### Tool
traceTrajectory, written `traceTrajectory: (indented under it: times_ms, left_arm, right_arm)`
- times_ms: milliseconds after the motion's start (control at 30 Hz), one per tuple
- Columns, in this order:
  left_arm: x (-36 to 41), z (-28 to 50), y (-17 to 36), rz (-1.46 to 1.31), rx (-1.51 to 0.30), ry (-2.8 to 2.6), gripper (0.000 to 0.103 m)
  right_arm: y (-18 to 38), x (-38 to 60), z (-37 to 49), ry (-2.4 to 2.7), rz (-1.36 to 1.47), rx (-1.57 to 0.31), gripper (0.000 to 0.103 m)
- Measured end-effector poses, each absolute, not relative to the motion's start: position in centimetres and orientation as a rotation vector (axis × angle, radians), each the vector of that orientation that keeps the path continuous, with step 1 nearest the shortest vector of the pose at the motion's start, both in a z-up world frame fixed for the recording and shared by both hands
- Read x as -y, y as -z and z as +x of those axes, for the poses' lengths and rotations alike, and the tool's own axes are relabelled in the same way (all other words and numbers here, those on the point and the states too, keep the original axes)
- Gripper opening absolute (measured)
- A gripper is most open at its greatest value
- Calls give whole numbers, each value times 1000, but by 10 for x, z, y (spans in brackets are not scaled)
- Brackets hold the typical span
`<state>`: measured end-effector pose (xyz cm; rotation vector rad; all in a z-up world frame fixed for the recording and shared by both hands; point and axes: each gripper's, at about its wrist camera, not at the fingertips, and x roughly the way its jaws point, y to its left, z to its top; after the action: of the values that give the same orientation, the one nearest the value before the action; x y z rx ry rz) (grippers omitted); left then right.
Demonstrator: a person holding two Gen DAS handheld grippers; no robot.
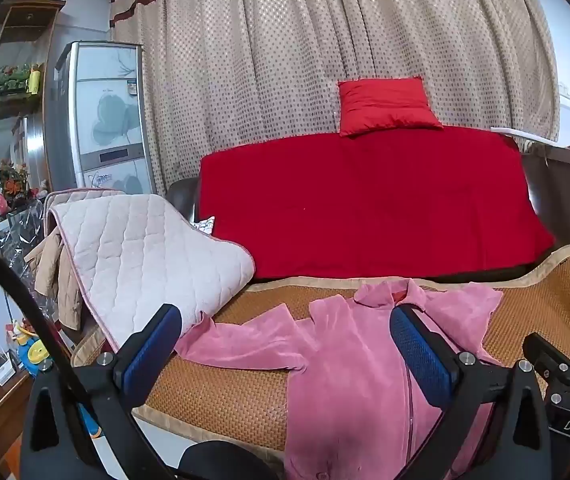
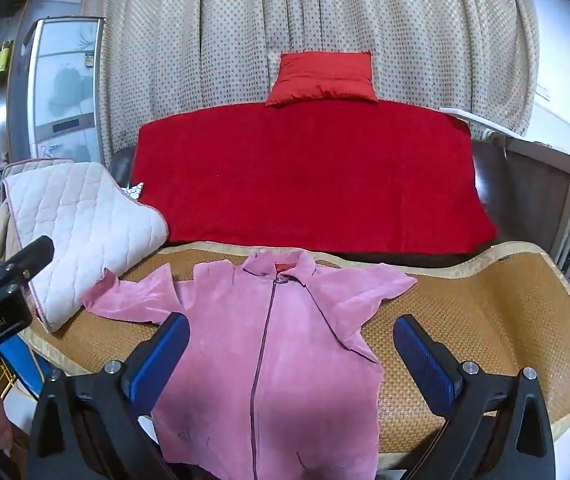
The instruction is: Fold large clothes
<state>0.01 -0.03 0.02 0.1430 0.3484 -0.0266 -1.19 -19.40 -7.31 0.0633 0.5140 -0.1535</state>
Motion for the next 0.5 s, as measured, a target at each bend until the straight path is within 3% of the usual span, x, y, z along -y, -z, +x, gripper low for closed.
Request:
traceTrajectory:
  times_ms: [500]
  left_arm:
    - [12, 0, -3, 175, -346, 45, 103]
  right_arm:
    - [67, 203, -19, 166, 90, -510, 103]
